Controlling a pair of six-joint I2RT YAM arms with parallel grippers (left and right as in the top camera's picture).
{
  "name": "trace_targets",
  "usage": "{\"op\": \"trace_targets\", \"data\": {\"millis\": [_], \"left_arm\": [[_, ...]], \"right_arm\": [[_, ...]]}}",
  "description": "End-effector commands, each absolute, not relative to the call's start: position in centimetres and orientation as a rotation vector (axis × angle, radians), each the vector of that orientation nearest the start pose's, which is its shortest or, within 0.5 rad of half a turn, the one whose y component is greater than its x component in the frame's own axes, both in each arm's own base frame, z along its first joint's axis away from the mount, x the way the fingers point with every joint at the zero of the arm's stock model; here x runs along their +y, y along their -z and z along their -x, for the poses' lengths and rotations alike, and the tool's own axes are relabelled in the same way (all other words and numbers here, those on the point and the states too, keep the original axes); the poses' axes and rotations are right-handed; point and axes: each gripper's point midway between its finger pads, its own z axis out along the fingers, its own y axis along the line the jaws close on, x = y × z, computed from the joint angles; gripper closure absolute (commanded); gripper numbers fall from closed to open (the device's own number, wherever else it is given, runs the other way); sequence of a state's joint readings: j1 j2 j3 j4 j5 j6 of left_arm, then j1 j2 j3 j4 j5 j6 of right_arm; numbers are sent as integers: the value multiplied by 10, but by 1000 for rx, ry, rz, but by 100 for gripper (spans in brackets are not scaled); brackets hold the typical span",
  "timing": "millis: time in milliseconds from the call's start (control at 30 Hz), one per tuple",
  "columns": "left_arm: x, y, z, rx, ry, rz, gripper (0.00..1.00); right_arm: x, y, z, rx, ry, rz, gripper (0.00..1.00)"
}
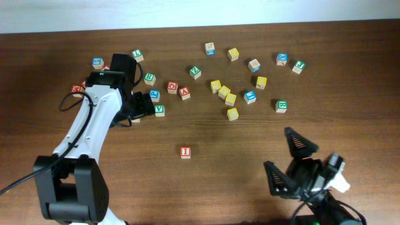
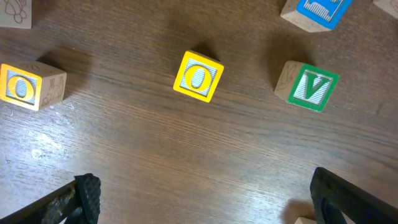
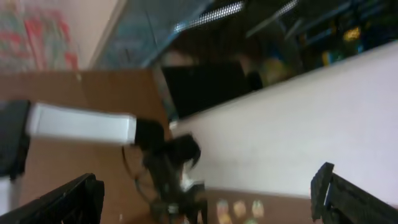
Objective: Spell out ICRA
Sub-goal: 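Reach the right gripper toward the yellow C block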
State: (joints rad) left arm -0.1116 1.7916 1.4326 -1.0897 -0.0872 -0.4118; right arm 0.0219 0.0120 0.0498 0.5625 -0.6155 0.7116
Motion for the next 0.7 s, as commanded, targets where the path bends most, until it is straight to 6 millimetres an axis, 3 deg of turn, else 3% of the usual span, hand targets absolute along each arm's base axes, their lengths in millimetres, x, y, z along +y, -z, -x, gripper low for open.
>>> {"op": "trace_targets", "data": {"millis": [0, 33, 167, 233, 300, 500, 633, 667], "left_arm": [[-21, -96, -359, 2963, -103, 477, 1], [-21, -96, -359, 2963, -103, 477, 1], [-21, -96, -359, 2963, -103, 477, 1], [-21, -96, -359, 2963, -103, 477, 1], [-21, -96, -359, 2963, -103, 477, 1], [-21, -96, -359, 2963, -103, 477, 1], [-21, -96, -359, 2963, -103, 477, 1], [-21, -96, -359, 2963, -103, 477, 1]], "right_arm": [[78, -383, -147, 906, -802, 169, 2], [73, -413, -133, 840, -716, 189, 2], [65, -483, -115, 841, -505, 216, 2], [65, -503, -125, 964, -362, 267, 2], [63, -505, -152, 1173, -275, 292, 2], [68, -457, -257, 1801, -393, 234, 2], [89, -376, -309, 2211, -458, 320, 2], [96, -345, -322, 2339, -485, 333, 2]]}}
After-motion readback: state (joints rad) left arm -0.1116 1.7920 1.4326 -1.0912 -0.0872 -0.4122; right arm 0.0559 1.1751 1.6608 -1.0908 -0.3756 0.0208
